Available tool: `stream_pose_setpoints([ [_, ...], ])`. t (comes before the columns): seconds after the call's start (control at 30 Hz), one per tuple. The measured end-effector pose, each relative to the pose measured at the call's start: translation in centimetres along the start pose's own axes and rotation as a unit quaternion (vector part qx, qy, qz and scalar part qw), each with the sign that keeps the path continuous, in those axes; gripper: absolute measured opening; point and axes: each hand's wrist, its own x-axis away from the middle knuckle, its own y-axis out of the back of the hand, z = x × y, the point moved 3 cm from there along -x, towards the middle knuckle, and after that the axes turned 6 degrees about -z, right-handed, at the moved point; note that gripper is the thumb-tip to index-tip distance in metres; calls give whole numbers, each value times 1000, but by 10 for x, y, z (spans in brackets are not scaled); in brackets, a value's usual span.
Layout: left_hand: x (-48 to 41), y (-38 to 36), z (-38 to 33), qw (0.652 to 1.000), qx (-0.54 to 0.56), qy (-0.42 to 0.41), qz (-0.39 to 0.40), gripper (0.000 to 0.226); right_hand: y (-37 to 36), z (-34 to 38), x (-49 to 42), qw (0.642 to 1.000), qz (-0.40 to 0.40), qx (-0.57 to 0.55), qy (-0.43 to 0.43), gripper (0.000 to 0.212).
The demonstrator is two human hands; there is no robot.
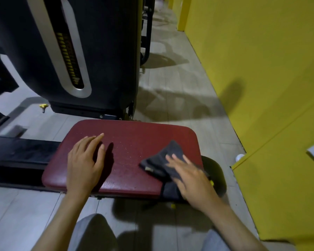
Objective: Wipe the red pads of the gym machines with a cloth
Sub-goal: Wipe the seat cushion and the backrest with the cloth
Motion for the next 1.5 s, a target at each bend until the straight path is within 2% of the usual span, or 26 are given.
stream_pose_setpoints([
  [0.1,-1,-1,-1,1000,-7,2,8,46,2,12,29,997,8,-25,76,45],
  [0.17,0,-2,-1,1000,-13,-2,10,46,5,2,8,995,19,-37,86,47],
  [0.23,0,-3,-1,1000,-14,-4,5,46,4,-17,-33,997,24,-41,56,55],
  [0.3,1,-4,-1,1000,-12,-3,0,46,1,-40,-81,1000,-17,-20,13,56],
  [0.37,1,-4,-1,1000,-14,-2,-3,44,-2,-55,-128,997,-60,9,-49,51],
  [0.43,0,-3,-1,1000,-12,-2,-12,42,-5,-59,-160,991,-69,35,-109,41],
  [0.5,1,-1,-2,1000,-14,-2,-22,40,-7,-55,-166,987,-76,66,-128,29],
  [0.53,2,-1,-2,1000,-13,-3,-27,39,-6,-49,-161,986,-75,77,-123,28],
  [0.6,2,2,-2,999,11,4,-32,37,-7,-31,-136,993,-45,67,-87,41],
  [0.7,-3,11,3,997,68,29,-28,36,-7,14,-69,999,32,2,23,61],
  [0.77,-4,20,13,999,25,18,-18,38,-12,42,-27,991,60,-23,116,66],
  [0.83,-6,26,28,999,-36,9,-10,39,-19,48,-12,985,72,-30,152,69],
  [0.93,-6,26,44,998,-57,24,-5,41,-20,40,-39,989,68,-38,125,74],
  [1.03,-6,23,45,998,-42,24,-26,37,-24,19,-93,997,19,-38,58,76],
  [1.17,-4,23,48,998,-37,28,-44,34,-30,-1,-170,998,-52,-5,-26,58],
  [1.27,-4,24,47,998,-27,37,-45,33,-36,-1,-186,995,-71,35,-61,49],
  [1.4,-3,26,47,997,-22,48,-50,32,-36,29,-139,999,-10,29,-18,60],
  [1.5,-6,26,47,998,42,43,-33,30,-25,65,-74,995,15,-18,94,72],
])
